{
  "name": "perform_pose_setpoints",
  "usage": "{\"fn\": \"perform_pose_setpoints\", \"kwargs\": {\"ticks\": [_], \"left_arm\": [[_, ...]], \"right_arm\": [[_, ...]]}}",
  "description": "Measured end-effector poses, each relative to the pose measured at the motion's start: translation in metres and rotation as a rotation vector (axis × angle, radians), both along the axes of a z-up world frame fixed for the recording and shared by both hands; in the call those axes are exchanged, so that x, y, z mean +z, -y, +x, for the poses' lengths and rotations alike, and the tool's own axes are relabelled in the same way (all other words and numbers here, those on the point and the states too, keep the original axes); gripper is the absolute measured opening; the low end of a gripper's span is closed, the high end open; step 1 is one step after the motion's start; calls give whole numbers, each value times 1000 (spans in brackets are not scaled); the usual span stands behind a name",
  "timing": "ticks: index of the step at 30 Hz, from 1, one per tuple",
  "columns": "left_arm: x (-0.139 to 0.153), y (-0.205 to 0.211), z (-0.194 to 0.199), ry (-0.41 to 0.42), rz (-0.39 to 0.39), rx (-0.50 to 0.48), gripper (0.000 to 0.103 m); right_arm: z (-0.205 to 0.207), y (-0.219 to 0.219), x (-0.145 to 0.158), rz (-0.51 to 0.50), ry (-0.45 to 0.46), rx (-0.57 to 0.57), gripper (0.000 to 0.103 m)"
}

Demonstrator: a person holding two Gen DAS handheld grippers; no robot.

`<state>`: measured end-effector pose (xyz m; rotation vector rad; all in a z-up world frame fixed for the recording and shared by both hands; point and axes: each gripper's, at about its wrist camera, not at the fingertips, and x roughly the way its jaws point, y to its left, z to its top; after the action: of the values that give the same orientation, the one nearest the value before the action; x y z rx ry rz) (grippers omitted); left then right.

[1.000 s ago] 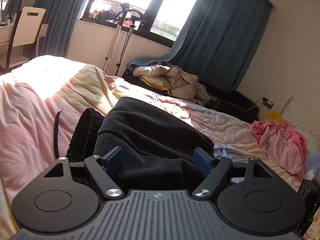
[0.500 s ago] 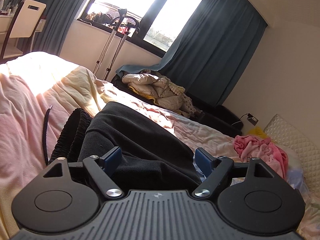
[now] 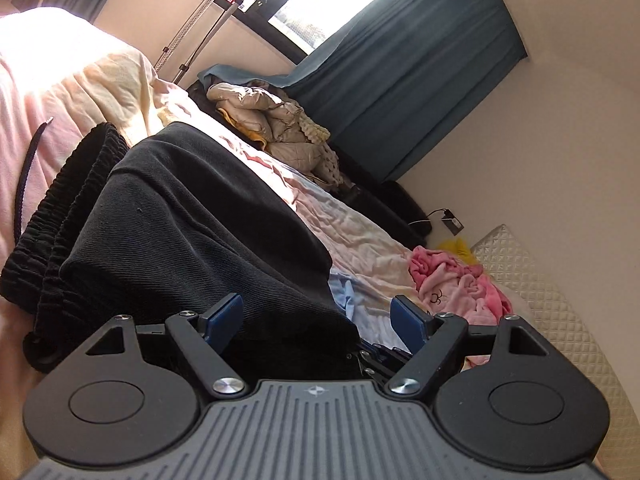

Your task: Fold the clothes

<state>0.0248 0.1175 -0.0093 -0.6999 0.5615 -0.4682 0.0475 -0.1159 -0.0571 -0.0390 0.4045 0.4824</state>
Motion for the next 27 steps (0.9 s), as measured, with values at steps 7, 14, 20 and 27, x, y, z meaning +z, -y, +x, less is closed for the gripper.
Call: {"fn": "perform_pose_setpoints", "kwargs": {"ticks": [7, 14, 20, 27], "left_arm": [[-23, 24, 26, -64, -42, 6, 82], [-32, -8, 30, -9, -260, 177, 79], [-42, -33, 28, -31, -322, 328, 57], [-37, -35, 40, -65, -197, 396, 4]], "right_arm": [[-15, 5, 16, 17, 71, -36, 8], [-18, 4, 12, -9, 76, -20, 10], [-16, -3, -2, -54, 61, -31, 44], [8, 15, -26, 112, -98, -80, 62]]}}
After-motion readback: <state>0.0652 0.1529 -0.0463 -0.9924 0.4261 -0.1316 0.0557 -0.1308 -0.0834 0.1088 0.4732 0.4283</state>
